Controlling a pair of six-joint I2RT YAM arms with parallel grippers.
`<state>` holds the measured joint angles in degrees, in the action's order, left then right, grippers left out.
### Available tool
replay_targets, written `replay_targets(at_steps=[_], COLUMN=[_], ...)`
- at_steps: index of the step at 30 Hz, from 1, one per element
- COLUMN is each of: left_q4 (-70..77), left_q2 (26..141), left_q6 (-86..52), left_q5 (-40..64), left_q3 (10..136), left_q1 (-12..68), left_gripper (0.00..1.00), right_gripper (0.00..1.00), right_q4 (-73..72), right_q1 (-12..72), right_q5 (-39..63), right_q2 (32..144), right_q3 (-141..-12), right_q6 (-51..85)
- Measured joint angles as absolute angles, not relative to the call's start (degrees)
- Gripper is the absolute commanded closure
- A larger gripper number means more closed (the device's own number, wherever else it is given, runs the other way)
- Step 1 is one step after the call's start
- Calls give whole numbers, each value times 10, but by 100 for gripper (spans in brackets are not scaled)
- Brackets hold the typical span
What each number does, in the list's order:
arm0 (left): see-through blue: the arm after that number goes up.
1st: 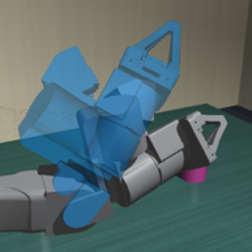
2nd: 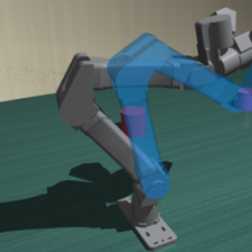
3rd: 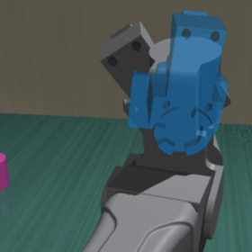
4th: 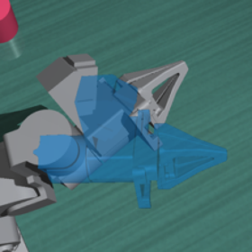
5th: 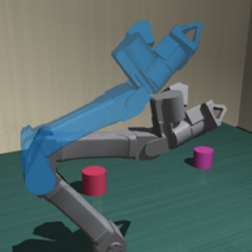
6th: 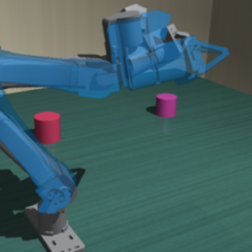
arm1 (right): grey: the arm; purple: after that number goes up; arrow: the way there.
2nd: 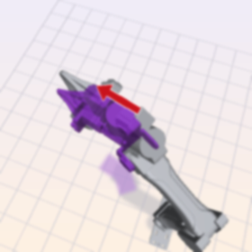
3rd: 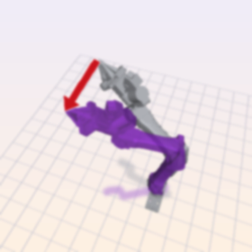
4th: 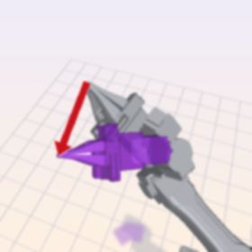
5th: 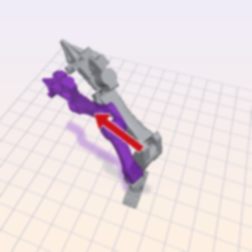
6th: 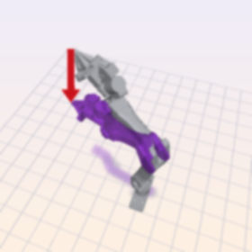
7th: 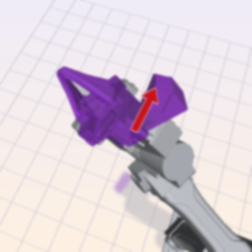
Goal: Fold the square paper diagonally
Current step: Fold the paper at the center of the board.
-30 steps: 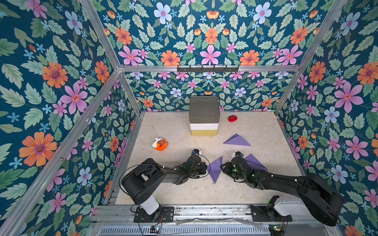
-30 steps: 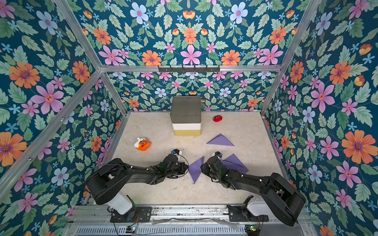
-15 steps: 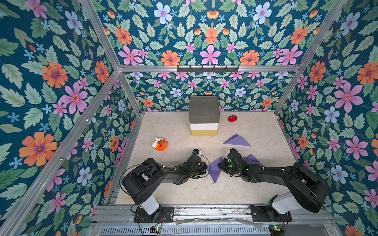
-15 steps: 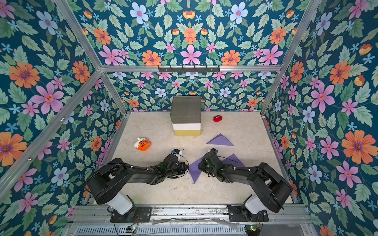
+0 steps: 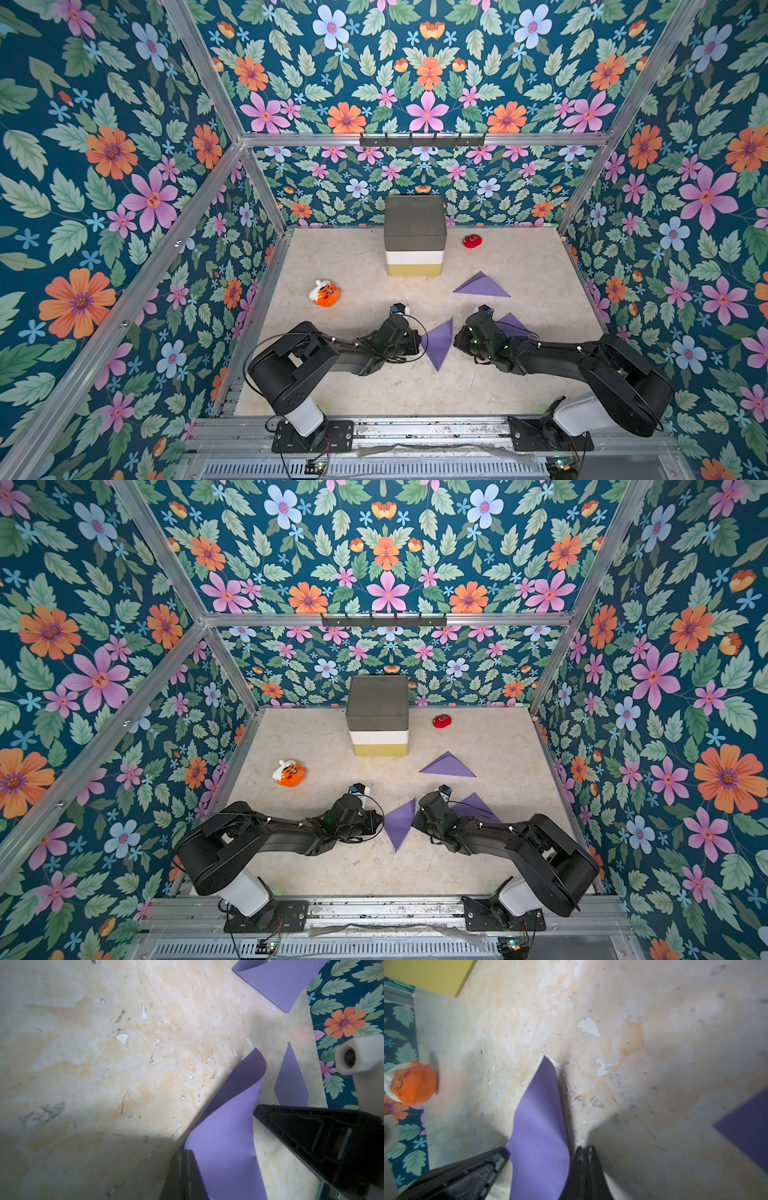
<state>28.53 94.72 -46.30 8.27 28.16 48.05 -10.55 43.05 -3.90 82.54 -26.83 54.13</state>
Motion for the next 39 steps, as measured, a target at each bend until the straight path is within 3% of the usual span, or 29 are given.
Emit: replay_targets(at_steps=[8, 17, 28, 39], left_q4=[283, 281, 283, 286], left_q2=[946, 945, 941, 941], left_q6=[-461, -461, -462, -462], left_q5=[81, 80, 78, 76], left_q3=[282, 282, 277, 275], left_q1=[481, 481, 481, 482], left_gripper=[100, 100, 100, 100], right_gripper=[95, 96, 98, 97], right_q4=[-89, -126, -121, 11], right_q1=[430, 427, 416, 402], right_q5=[-3, 25, -3, -74], right_q2=[779, 849, 907, 842], right_q3=[-293, -337, -341, -352], right_q6=[517, 512, 505, 474])
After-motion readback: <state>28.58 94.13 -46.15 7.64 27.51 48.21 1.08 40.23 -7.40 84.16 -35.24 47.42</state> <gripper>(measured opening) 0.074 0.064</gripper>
